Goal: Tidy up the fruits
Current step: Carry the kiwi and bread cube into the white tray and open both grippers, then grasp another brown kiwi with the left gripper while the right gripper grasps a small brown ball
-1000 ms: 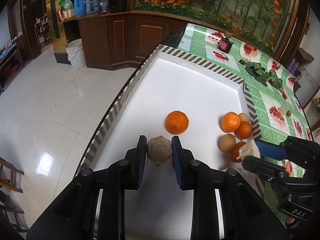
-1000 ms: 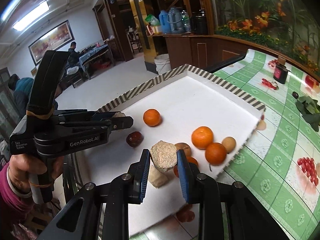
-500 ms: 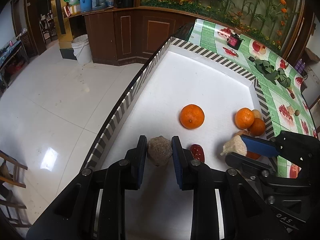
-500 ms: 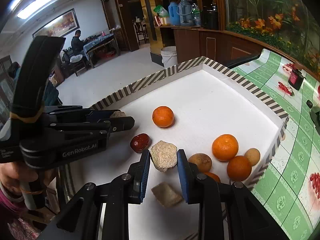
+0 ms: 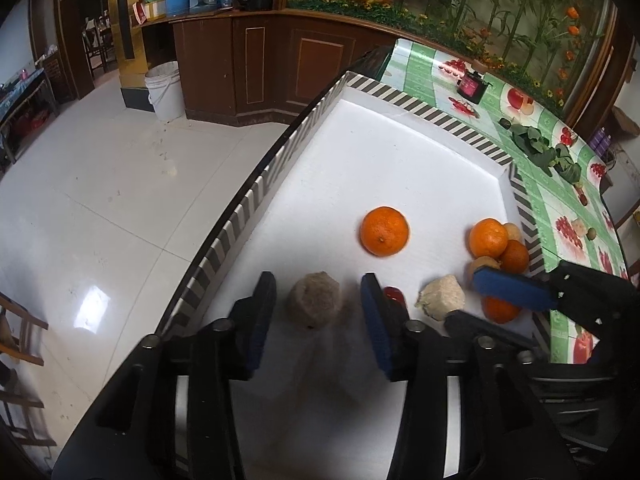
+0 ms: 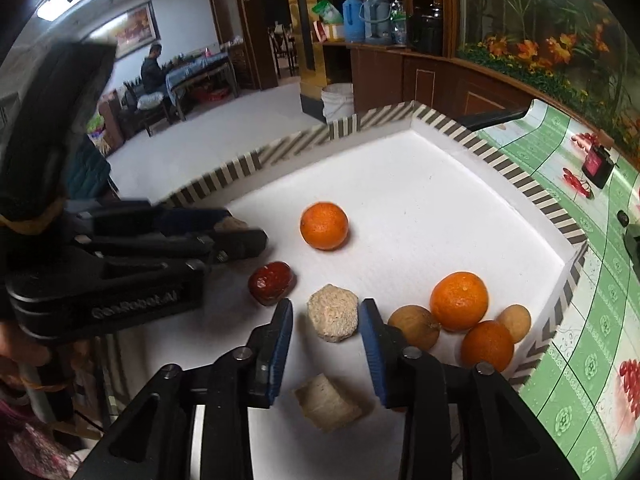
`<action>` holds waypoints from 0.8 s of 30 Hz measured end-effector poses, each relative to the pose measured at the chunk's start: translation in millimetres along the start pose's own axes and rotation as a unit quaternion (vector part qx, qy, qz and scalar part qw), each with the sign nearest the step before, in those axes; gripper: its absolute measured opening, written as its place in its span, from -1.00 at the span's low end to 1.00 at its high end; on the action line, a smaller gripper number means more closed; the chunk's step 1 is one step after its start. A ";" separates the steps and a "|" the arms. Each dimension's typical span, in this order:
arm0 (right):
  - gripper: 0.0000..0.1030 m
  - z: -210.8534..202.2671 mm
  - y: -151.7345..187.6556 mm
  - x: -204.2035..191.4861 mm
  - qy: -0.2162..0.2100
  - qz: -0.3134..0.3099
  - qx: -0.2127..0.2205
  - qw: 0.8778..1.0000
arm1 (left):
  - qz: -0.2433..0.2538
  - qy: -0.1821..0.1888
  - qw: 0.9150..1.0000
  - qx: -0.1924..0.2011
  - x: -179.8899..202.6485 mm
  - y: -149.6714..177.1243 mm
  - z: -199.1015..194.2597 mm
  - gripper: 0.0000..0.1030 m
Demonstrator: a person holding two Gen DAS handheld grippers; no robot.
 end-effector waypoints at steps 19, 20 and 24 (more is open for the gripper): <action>-0.32 -94.4 12.8 79.4 0.033 0.096 0.077 0.992 | 0.063 0.030 0.997 0.045 94.0 -27.8 -32.4 0.03; -0.32 -99.0 15.2 87.4 0.038 0.103 0.080 0.991 | 0.068 0.034 0.996 0.046 101.4 -29.5 -32.7 0.03; -0.32 -121.4 27.9 127.4 0.067 0.132 0.092 0.985 | 0.089 0.051 0.994 0.046 134.7 -36.7 -30.9 0.03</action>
Point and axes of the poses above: each gripper's, at about its wrist camera, not at the fingertips, and z roughly the way its jaws point, x to its right, y to its underside, the point moved 8 cm from there along z, roughly the way its jaws point, and after that the axes turned 15 degrees about z, right-handed, at the moved point
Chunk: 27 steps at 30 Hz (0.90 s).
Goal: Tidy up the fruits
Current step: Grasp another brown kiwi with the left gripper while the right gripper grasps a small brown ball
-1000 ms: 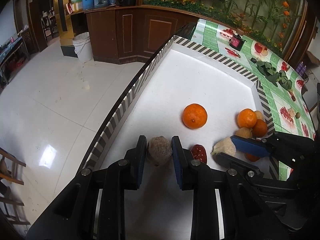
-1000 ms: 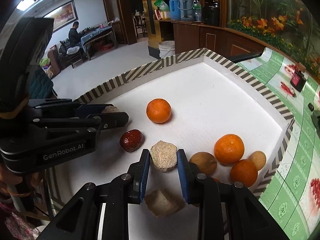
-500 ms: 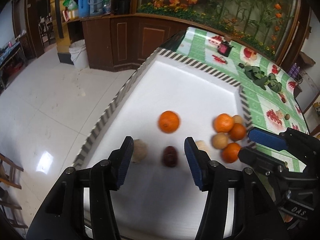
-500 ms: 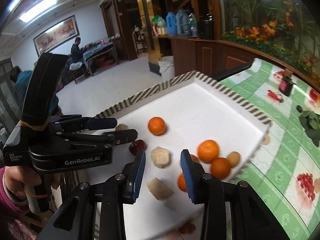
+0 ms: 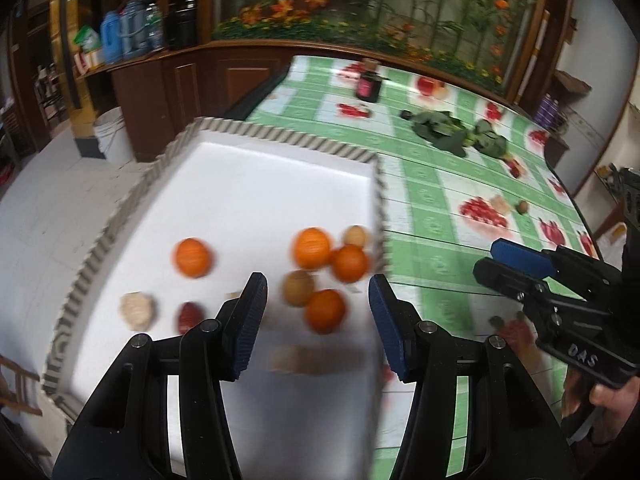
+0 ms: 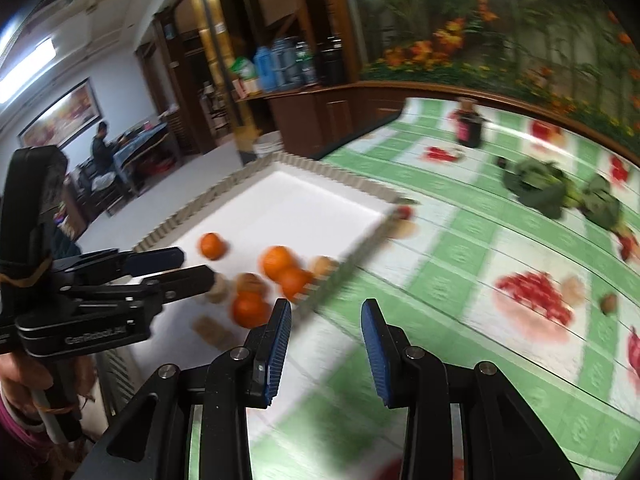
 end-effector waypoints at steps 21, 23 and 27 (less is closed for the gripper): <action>-0.31 -59.7 -32.6 231.9 0.149 0.118 0.034 0.981 | 0.078 0.091 0.993 -0.015 137.4 -91.2 55.2 0.03; -0.31 -53.4 -37.8 240.8 0.144 0.127 0.030 0.981 | 0.082 0.097 0.992 -0.017 148.9 -100.6 64.2 0.03; -0.31 -30.4 -48.7 248.9 0.151 0.118 0.026 0.981 | 0.093 0.105 0.990 -0.023 169.1 -110.9 80.5 0.03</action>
Point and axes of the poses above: each gripper's, at about its wrist camera, not at the fingertips, and z roughly the way its jaws point, x to its right, y to its underside, the point moved 8 cm from there along z, roughly the way its jaws point, and after that the axes turned 15 degrees about z, right-handed, at the moved point
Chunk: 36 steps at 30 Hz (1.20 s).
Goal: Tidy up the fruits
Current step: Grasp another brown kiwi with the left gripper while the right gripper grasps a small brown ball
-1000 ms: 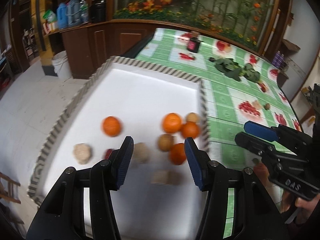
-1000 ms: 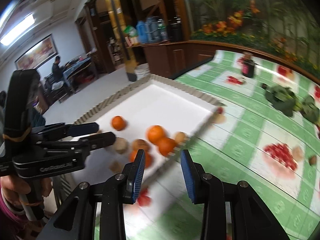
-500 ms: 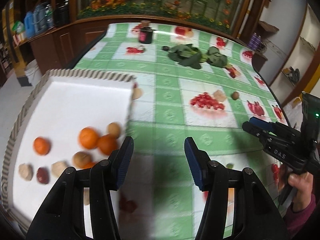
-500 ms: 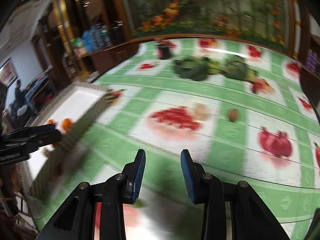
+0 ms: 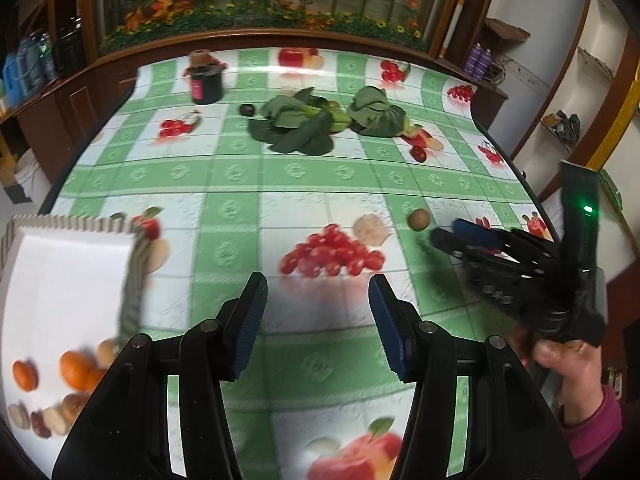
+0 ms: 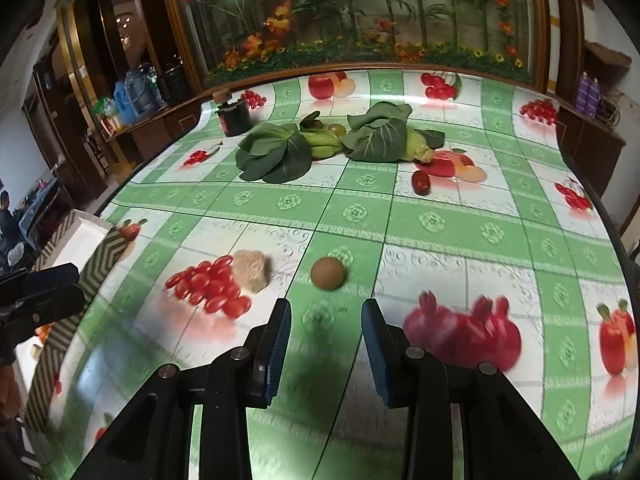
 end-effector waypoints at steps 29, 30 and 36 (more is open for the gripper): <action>-0.57 -29.9 9.9 27.4 -0.053 0.050 0.028 0.997 | 0.023 -0.007 1.000 -0.019 35.8 -36.0 106.9 0.02; -0.57 -29.4 10.7 27.6 -0.056 0.051 0.027 0.997 | 0.030 -0.013 0.999 -0.013 35.6 -37.5 107.6 0.02; -0.57 -33.1 14.3 22.6 -0.058 0.044 0.025 0.997 | 0.041 -0.005 0.999 -0.014 32.8 -32.4 104.9 -0.40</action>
Point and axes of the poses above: each gripper's, at about its wrist camera, not at the fingertips, and z roughly the way its jaws point, x to its right, y to its underside, the point moved 8 cm from there along z, roughly the way its jaws point, and after that the axes turned 15 degrees about z, right-handed, at the moved point
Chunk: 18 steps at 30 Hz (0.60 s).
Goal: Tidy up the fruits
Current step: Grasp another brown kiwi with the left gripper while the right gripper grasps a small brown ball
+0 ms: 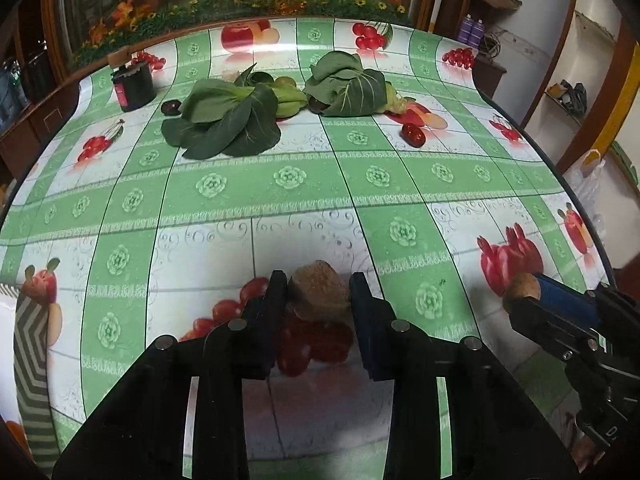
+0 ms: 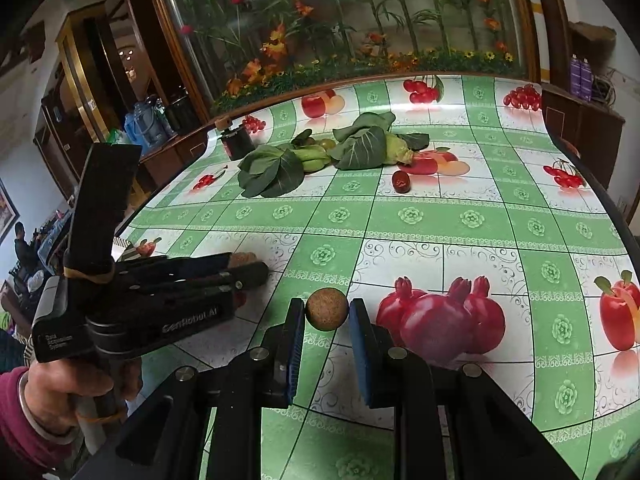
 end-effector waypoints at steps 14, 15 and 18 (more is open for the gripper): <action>-0.57 -10.5 41.8 -58.5 -0.028 -0.040 -0.022 0.999 | -0.022 0.003 1.000 0.008 -8.3 56.1 -65.1 -0.40; -0.57 -10.6 45.0 -62.7 -0.030 -0.042 -0.023 0.998 | -0.025 0.003 1.000 0.010 -9.9 60.7 -70.5 -0.40; -0.57 -10.7 54.9 -75.1 -0.037 -0.044 -0.028 0.998 | -0.034 -0.002 0.999 0.012 -15.8 74.1 -84.3 -0.40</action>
Point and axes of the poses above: each gripper's, at about its wrist camera, not at the fingertips, and z roughly the way its jaws point, x to its right, y to its underside, the point moved 8 cm from there along z, roughly the way its jaws point, and after that the axes turned 15 degrees about z, right-handed, at the moved point
